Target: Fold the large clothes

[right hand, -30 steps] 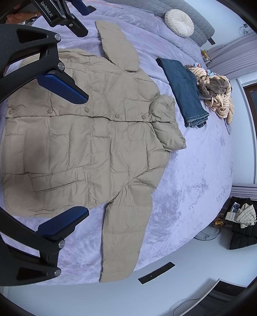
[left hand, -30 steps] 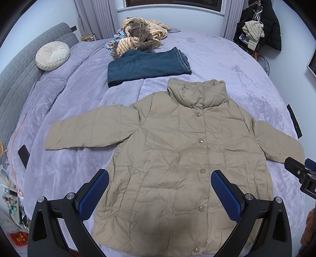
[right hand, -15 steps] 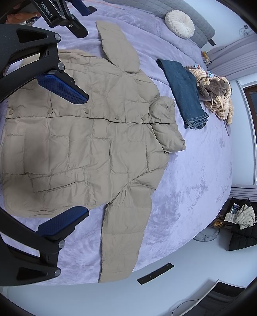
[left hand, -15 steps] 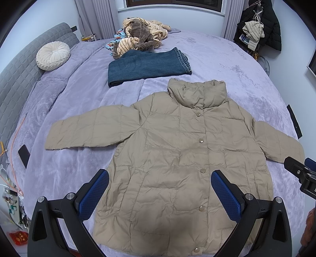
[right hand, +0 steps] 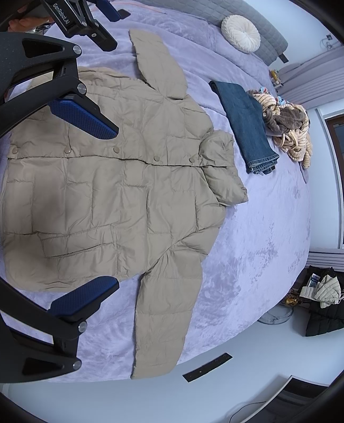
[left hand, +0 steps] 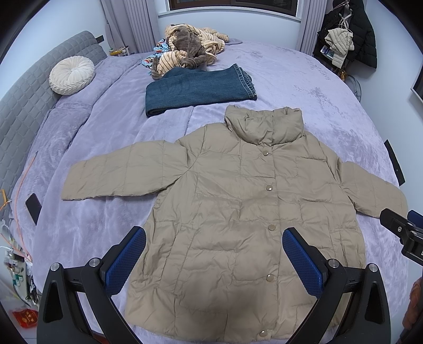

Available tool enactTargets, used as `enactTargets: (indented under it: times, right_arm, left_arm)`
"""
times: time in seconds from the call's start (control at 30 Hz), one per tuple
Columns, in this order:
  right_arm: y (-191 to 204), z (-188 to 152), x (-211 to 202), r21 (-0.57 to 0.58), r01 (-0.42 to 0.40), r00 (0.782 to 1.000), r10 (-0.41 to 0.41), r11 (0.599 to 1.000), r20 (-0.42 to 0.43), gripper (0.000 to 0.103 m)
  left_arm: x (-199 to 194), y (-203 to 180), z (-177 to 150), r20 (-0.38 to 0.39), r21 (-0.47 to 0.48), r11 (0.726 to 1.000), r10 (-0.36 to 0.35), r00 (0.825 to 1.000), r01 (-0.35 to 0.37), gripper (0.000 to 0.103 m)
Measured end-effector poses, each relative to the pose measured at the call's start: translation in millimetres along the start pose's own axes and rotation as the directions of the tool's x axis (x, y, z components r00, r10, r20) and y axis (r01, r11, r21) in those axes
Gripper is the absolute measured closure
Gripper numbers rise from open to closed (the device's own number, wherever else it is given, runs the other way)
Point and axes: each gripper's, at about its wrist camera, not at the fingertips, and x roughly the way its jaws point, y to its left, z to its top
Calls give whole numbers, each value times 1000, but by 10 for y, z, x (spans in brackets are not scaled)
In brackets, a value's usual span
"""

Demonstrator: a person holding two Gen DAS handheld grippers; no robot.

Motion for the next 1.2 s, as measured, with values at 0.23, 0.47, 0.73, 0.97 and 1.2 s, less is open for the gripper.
enactTargets:
  times: [0.23,0.47,0.73,0.97,1.2]
  right_arm:
    - [-11,9,-2,1,-3,1000,3,1000,2,0]
    - [7,40,-1,-1,-6,1000,6,1000,3,0]
    - [5,40,4,-3,-16,1000,16,1000,4,0]
    - [71,64,28,-7,-24,1000,24,1000,7,0]
    - [99,-20,-17,-11,-34,999,34,999,14,0]
  left_arm:
    - [17,59,-7,2,-3,1000,4,1000,-4,0]
    - [-48,112,-21,6,-6,1000,13,1000,-13,0]
    - [-91,83,-44,7,-7,1000,20,1000,-20,0]
    - [-168,133,-98,13,-15,999,33,999,-33,0]
    - [-190,122,-122,14,-15,999,37,999,-37,0]
